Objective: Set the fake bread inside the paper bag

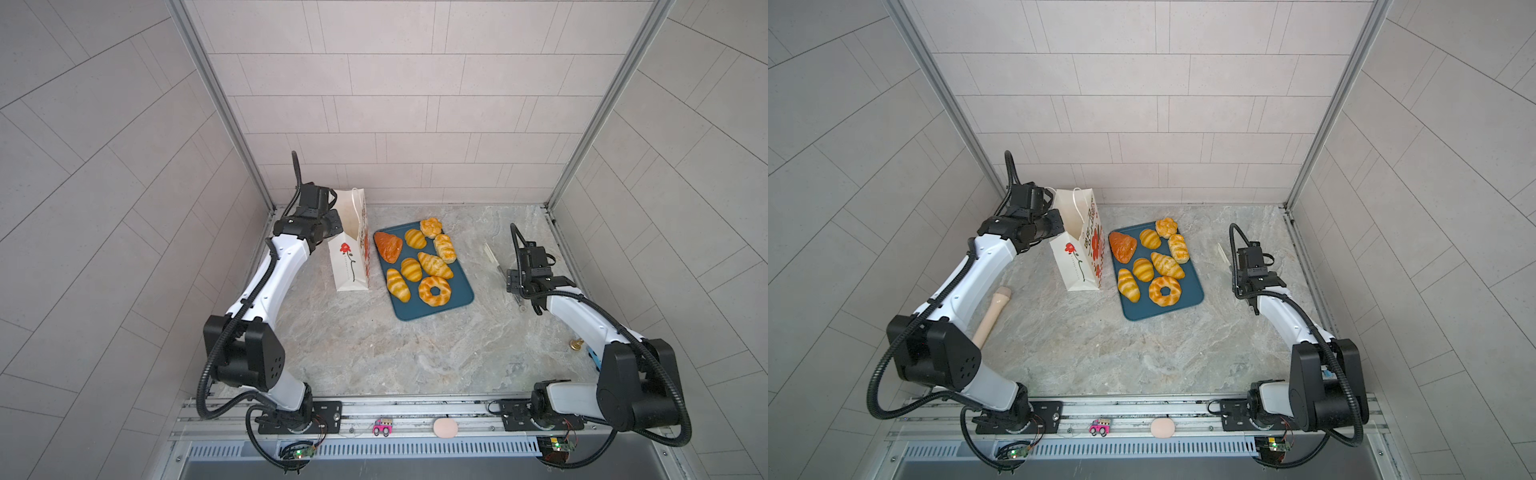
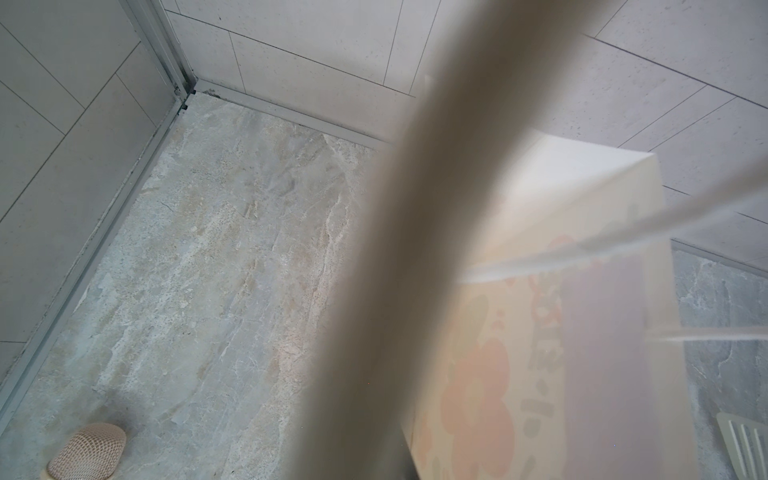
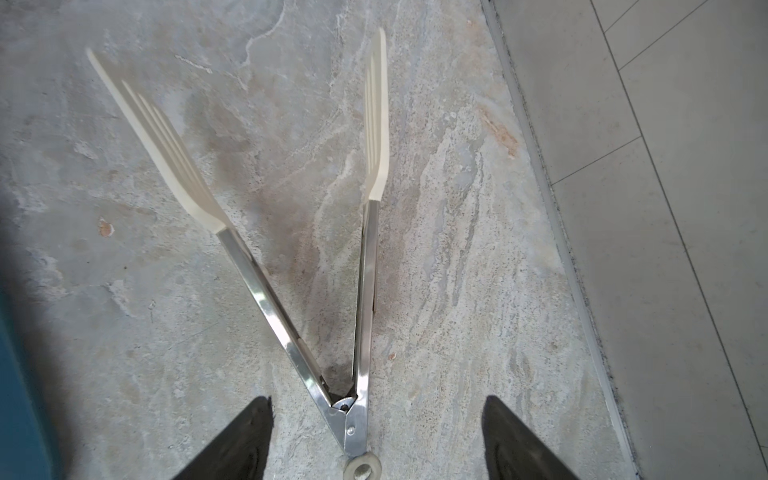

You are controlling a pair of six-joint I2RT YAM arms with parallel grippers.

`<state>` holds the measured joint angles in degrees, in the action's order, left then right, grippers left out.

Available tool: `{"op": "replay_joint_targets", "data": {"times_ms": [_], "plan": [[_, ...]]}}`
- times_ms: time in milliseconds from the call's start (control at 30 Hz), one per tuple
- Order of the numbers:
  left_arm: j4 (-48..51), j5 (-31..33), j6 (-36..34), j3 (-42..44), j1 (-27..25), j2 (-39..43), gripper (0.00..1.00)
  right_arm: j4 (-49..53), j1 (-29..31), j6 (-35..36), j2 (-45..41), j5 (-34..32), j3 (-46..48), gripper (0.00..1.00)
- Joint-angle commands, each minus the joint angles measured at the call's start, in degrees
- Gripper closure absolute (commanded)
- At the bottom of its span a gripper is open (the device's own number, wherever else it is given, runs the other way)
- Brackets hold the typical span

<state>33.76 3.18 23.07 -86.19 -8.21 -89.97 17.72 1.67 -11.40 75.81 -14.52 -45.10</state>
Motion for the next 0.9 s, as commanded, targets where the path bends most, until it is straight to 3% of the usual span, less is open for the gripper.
{"op": "replay_joint_targets", "data": {"times_ms": [0,133,267,333,400,567,867], "plan": [[-0.1,-1.0,0.8,-1.5,0.4,-0.6,1.00,1.2,-0.8,0.3,1.0,0.9,-1.3,0.20],[-0.3,-1.2,1.2,-0.1,0.4,0.6,0.99,1.3,-2.2,0.1,3.6,2.1,-2.1,0.22],[-0.4,-1.7,1.7,1.0,0.5,2.4,0.88,2.5,-4.4,-0.5,7.5,5.6,-4.4,0.30],[-0.8,-1.8,2.2,1.9,0.5,3.5,0.81,2.9,-4.6,-0.2,9.4,5.9,-5.7,0.32],[-1.2,-2.0,2.7,3.1,0.6,4.8,0.65,3.1,-4.6,-0.2,10.8,6.2,-6.7,0.34],[-1.7,0.3,3.2,5.8,0.7,8.7,0.39,2.8,-5.2,-0.7,12.8,6.1,-7.6,0.36],[-4.1,4.8,1.4,11.7,0.8,18.7,0.12,3.6,-6.2,-0.9,17.2,6.6,-10.1,0.44]]}}
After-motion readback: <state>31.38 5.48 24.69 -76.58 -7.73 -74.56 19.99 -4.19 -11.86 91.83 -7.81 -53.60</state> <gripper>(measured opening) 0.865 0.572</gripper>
